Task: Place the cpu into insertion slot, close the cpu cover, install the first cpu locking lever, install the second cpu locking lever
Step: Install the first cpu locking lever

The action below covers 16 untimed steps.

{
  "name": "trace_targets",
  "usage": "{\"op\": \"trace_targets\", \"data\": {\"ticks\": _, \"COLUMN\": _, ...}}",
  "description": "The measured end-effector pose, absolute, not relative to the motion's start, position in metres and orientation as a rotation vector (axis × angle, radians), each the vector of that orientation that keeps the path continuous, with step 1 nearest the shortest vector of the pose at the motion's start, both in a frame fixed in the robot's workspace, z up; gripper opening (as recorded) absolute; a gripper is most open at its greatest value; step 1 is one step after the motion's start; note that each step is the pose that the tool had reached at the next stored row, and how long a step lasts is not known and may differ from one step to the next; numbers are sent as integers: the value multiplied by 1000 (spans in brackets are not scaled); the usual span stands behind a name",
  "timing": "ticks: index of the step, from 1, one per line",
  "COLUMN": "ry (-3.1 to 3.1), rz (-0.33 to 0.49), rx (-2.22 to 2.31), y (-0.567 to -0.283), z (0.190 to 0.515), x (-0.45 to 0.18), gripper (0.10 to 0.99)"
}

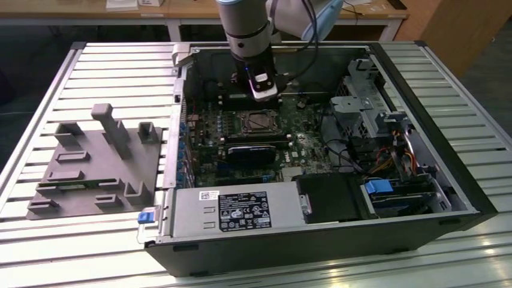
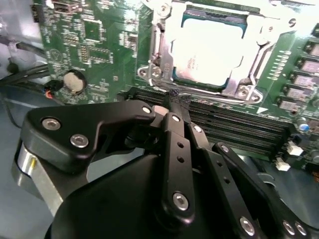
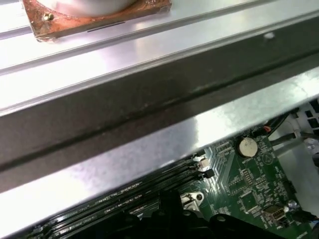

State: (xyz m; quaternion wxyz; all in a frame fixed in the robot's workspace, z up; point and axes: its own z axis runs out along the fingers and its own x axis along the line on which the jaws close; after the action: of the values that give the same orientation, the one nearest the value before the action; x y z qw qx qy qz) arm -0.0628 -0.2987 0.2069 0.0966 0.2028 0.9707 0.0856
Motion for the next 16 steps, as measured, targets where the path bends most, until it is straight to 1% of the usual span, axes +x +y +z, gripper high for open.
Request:
{"op": "trace_targets", "data": {"ticks": 7, "ry": 2963, "rz": 221, "rx": 627, "y": -299, "z": 206, "x": -56, "gripper": 102}}
{"op": "trace_targets", "data": {"ticks": 12, "ry": 2963, "rz": 217, "rx": 627, "y": -299, "z": 206, "x": -56, "gripper": 102}}
{"op": "trace_targets", "data": {"ticks": 16, "ry": 2962, "rz": 194, "rx": 625, "y": -299, "z": 206, "x": -56, "gripper": 102}}
